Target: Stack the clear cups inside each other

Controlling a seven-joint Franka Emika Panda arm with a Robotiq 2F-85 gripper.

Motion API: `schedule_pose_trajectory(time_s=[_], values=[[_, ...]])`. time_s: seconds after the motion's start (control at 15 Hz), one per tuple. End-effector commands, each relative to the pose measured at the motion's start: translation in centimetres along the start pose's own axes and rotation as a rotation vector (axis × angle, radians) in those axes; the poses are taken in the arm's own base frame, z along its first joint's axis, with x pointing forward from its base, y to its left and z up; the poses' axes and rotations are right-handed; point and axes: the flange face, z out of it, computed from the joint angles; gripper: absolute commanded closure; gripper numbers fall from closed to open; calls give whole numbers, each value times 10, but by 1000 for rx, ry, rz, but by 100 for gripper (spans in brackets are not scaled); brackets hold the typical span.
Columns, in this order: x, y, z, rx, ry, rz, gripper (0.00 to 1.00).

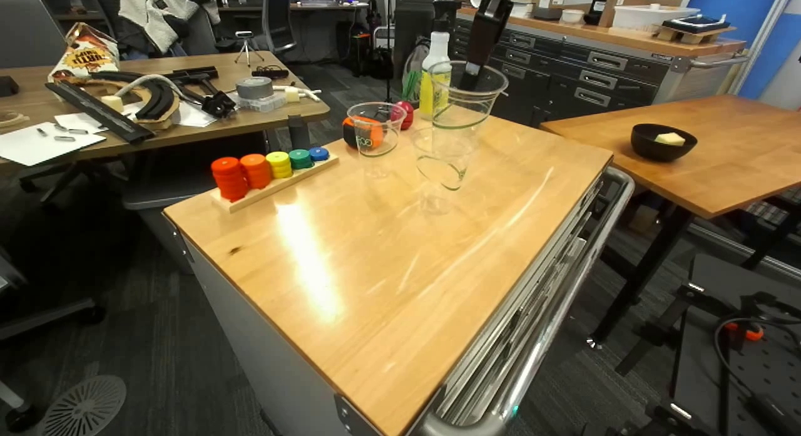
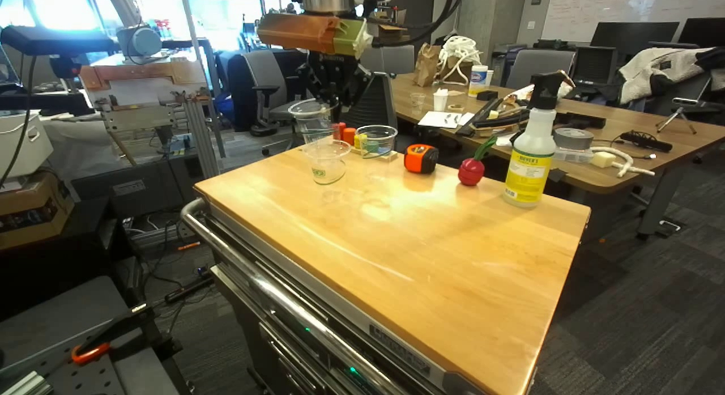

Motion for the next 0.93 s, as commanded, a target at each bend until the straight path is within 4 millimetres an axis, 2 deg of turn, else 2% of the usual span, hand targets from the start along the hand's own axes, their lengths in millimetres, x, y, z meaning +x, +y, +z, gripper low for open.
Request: schedule_pose_trajectory(time_s=[0.0, 0.33, 0.47, 0.53, 0.87], values=[[-1, 9, 13, 20, 20, 8, 99], [-1, 9, 35, 55, 11, 18, 98], [1, 7, 40, 56, 14, 18, 68], [2, 5, 40, 54, 17, 18, 64], [9, -3, 24, 43, 52, 6, 23]])
